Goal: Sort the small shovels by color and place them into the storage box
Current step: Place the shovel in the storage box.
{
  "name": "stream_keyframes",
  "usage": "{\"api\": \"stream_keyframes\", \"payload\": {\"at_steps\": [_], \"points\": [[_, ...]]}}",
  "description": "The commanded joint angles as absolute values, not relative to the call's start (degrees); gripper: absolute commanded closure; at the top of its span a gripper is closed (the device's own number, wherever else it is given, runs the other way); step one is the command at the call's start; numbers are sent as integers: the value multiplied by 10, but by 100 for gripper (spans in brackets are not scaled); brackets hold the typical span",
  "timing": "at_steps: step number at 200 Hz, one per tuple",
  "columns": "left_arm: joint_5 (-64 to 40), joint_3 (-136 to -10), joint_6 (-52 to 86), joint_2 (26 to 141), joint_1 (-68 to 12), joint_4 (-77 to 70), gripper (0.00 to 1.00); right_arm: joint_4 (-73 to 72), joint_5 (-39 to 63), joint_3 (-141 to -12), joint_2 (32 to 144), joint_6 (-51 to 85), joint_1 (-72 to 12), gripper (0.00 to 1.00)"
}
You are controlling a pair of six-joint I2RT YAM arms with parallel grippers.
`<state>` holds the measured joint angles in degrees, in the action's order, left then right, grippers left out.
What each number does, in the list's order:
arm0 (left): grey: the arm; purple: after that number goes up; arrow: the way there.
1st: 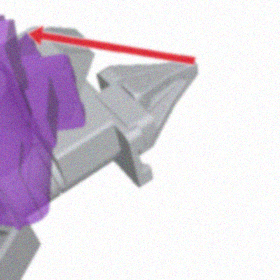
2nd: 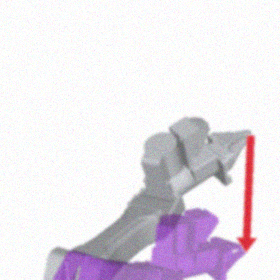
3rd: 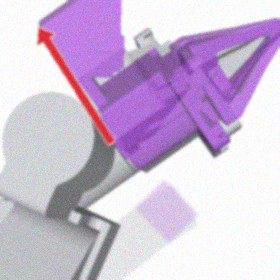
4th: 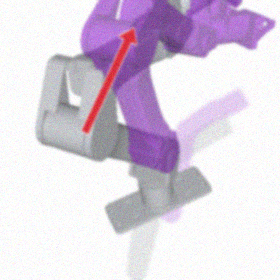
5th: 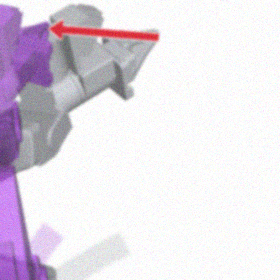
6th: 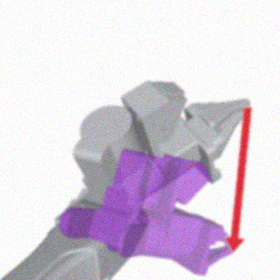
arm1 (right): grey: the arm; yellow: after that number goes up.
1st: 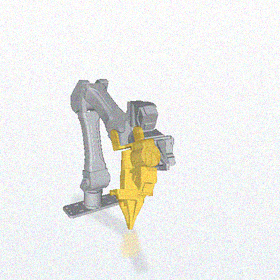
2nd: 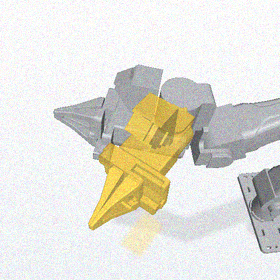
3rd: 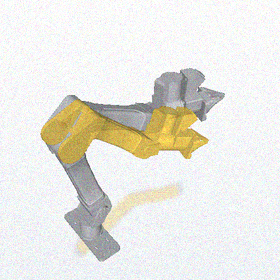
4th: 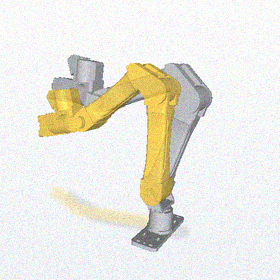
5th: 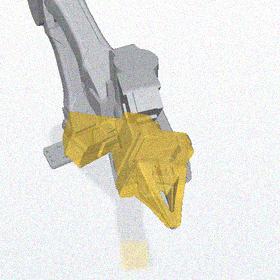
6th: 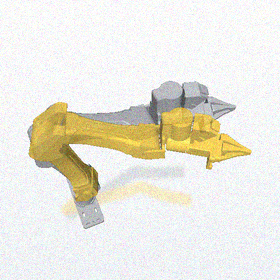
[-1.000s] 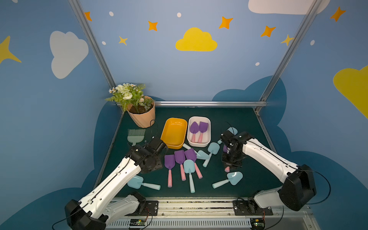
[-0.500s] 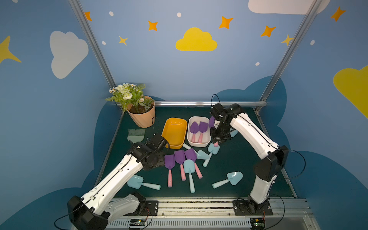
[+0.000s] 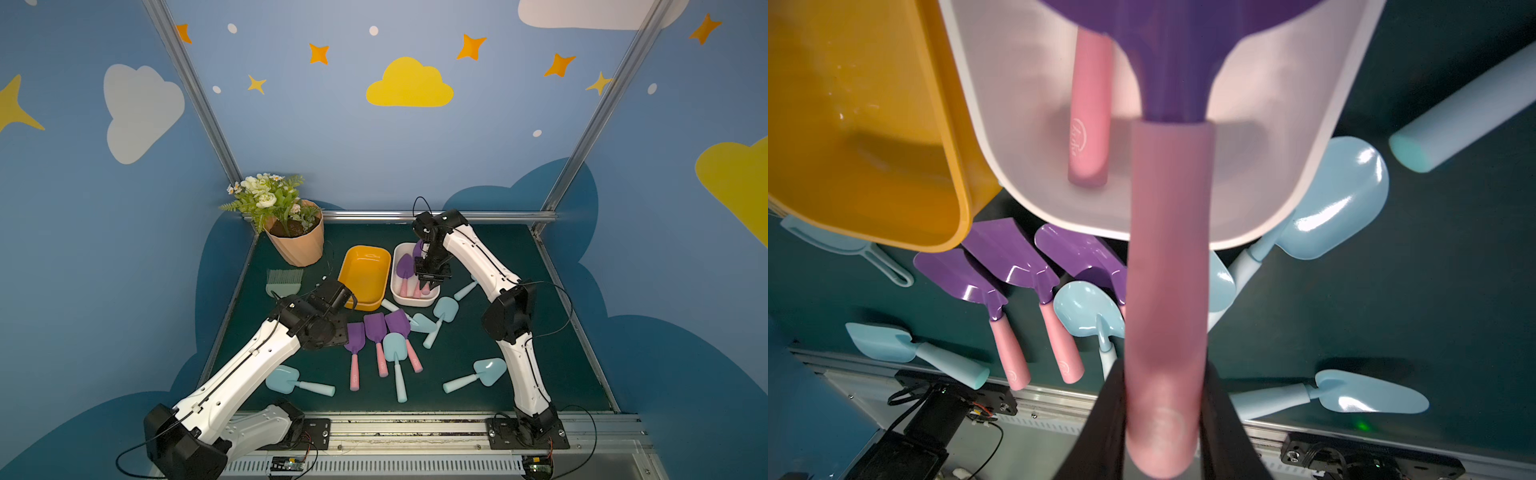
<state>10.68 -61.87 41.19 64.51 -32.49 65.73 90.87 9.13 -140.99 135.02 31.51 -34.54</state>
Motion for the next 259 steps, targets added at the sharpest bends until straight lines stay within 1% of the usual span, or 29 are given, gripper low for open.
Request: {"api": "stream_keyframes", "payload": {"at_steps": [1, 99, 186, 259], "points": [[98, -621, 397, 643, -321, 653, 47, 927, 98, -1440, 1369, 324, -340, 100], [88, -603, 390, 644, -319, 641, 47, 890, 98, -1466, 1436, 311, -314, 100], [87, -600, 384, 648, -316, 640, 47, 862, 66, -1466, 1461, 287, -308, 100], [90, -589, 380, 644, -312, 635, 47, 863, 67, -1461, 1473, 293, -301, 100]]}}
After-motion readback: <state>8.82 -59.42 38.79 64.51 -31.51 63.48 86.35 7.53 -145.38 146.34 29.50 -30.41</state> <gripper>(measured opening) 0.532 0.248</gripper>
